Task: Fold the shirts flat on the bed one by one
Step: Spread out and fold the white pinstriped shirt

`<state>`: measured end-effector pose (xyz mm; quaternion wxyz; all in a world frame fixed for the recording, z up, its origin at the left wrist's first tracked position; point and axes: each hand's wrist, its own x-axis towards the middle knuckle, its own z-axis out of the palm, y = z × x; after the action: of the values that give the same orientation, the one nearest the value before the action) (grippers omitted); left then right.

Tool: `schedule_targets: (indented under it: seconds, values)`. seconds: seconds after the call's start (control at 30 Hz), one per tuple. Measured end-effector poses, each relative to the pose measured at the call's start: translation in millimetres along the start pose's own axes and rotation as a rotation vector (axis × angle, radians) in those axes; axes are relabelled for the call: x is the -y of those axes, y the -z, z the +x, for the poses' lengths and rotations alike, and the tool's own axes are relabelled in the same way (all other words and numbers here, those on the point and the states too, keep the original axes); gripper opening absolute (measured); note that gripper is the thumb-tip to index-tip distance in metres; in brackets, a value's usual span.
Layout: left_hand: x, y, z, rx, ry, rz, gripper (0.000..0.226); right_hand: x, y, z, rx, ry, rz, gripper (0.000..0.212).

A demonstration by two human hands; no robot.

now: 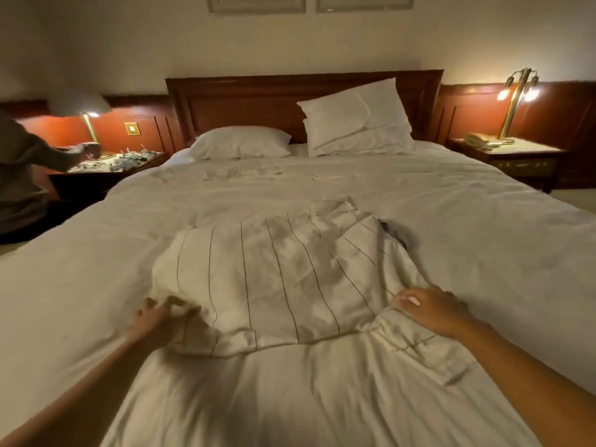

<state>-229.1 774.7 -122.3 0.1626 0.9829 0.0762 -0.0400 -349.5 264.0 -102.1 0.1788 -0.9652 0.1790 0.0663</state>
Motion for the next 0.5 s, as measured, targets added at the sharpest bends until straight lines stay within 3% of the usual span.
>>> schedule_targets:
  seconds: [0.1, 0.27, 0.4, 0.5]
  values:
    - [-0.3, -15.1, 1.7, -0.051, 0.103, -0.027, 0.074, -24.1, -48.6, 1.4, -0.127, -0.145, -0.088, 0.066]
    - [-17.6, -20.3, 6.6, -0.043, 0.004, -0.299, 0.048, -31.5, -68.9, 8.3, -0.248, -0.175, -0.153, 0.081]
    - [-19.3, -18.7, 1.8, -0.043, -0.041, -0.410, 0.028, -24.6, -68.6, 2.9, -0.301, -0.184, -0.186, 0.070]
    - [-7.5, -7.5, -4.0, 0.001, -0.061, -0.323, 0.016, -20.0, -56.5, -3.9, -0.222, -0.188, -0.155, 0.063]
